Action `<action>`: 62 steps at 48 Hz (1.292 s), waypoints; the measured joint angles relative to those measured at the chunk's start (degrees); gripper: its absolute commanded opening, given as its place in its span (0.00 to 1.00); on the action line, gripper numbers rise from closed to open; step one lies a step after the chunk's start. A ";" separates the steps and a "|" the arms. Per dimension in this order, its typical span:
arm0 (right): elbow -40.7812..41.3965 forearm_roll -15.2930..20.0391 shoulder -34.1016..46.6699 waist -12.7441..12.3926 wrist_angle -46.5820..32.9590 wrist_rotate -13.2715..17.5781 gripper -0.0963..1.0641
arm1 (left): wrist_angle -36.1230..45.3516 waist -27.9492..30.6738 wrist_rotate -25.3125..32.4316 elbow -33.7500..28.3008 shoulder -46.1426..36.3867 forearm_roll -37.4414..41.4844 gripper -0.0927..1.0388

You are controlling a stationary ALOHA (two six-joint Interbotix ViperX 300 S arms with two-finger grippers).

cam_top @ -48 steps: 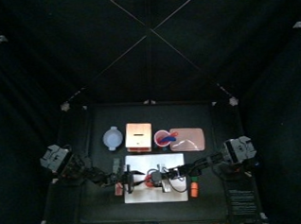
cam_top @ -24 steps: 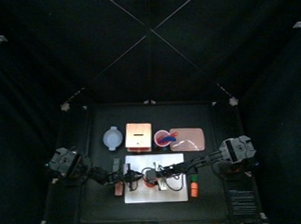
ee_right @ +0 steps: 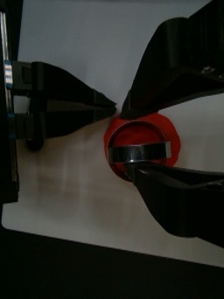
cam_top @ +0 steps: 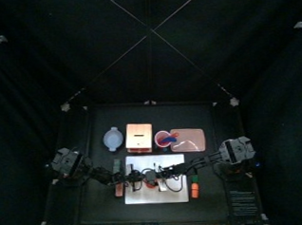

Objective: Get the cutter from the drawer then cut the dough then place the extra dough in the bowl
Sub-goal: Cut the dough

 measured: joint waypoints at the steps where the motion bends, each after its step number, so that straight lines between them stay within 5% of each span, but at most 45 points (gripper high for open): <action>1: 0.00 -0.09 0.09 0.09 0.00 0.00 0.77 | 0.00 0.00 0.00 -0.09 0.00 0.00 0.55; 62: -1.93 -0.44 -0.70 1.67 5.54 0.18 0.71 | 4.39 0.26 0.00 -1.67 1.76 0.09 0.55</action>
